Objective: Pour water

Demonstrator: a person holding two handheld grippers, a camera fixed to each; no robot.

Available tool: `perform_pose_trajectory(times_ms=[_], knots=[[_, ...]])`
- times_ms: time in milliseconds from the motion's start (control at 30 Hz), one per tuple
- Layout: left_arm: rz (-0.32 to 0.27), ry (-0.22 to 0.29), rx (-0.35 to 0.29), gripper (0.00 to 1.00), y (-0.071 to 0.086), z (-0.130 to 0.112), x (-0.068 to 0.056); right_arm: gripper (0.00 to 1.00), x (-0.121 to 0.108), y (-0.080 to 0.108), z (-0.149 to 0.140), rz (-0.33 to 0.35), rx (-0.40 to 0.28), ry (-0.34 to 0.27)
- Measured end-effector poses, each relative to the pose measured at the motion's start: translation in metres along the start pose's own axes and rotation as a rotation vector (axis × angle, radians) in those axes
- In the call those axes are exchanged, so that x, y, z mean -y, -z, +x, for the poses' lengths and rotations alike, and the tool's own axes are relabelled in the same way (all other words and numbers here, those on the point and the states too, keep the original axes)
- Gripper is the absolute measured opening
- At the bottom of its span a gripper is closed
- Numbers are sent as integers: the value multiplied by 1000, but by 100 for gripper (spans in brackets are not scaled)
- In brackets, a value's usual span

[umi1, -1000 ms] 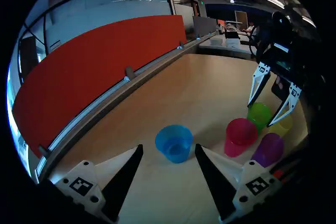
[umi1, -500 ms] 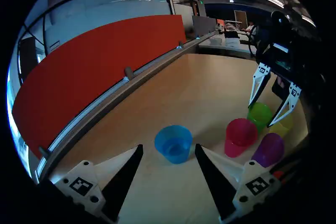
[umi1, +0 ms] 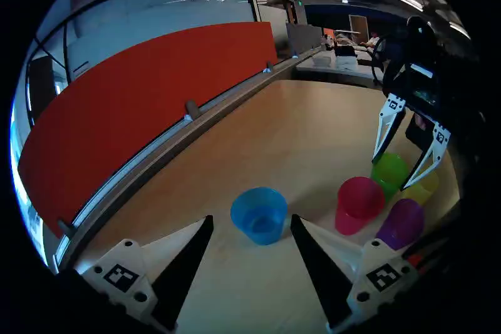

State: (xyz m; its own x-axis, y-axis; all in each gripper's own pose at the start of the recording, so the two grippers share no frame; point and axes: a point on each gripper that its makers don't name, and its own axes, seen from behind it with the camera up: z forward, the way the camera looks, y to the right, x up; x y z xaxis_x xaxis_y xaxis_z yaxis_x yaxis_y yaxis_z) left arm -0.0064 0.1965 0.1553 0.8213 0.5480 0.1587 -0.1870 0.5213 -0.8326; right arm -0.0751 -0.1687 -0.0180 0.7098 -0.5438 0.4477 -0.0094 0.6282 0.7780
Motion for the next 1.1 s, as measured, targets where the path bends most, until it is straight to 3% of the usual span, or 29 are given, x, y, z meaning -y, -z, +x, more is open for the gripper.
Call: perform_pose_trajectory(times_ms=[1100], knots=[[-62, 5, 70, 92, -30, -15, -12, 94, -23, 35, 55, -46, -212, 29]])
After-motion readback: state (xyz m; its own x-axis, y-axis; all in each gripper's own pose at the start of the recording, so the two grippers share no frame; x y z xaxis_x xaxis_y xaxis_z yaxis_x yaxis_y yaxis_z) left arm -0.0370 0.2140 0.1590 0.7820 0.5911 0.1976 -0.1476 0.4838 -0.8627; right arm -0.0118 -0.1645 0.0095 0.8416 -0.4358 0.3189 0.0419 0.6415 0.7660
